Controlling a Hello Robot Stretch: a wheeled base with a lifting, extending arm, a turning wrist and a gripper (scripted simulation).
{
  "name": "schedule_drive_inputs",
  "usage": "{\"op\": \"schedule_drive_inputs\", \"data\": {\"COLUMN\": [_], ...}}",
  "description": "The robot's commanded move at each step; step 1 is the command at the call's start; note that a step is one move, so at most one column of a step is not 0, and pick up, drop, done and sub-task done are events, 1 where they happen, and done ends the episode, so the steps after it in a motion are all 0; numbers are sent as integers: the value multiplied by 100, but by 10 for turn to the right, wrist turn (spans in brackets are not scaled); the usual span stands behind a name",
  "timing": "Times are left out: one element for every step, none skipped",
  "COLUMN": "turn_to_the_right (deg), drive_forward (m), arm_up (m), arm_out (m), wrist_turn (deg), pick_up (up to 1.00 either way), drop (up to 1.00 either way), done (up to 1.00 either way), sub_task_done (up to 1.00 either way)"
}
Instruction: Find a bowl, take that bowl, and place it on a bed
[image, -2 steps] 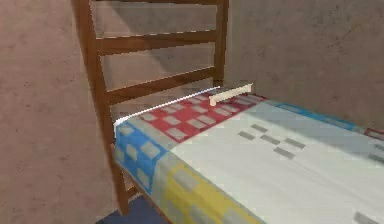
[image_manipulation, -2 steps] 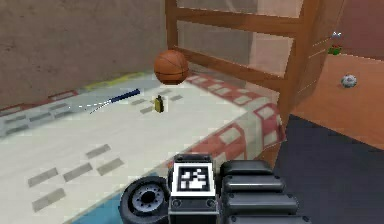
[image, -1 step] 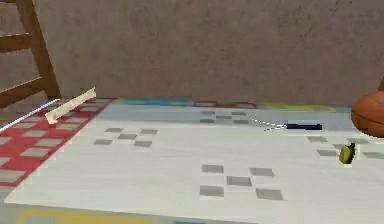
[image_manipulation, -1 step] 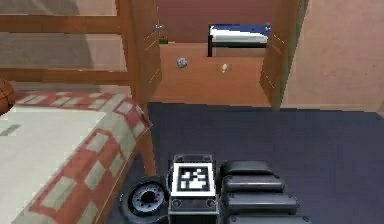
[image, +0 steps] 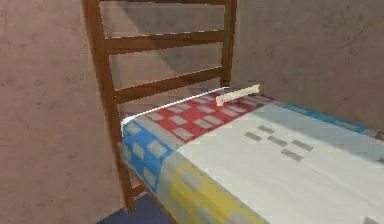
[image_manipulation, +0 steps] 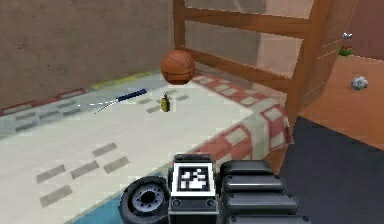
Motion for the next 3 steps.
{"op": "schedule_drive_inputs", "data": {"turn_to_the_right": [-450,-450,-270], "drive_forward": [0,0,0], "arm_up": [0,0,0], "arm_out": [0,0,0], "wrist_turn": [0,0,0], "pick_up": [0,0,0], "drop": [0,0,0], "done": [0,0,0], "sub_task_done": [0,0,0]}}
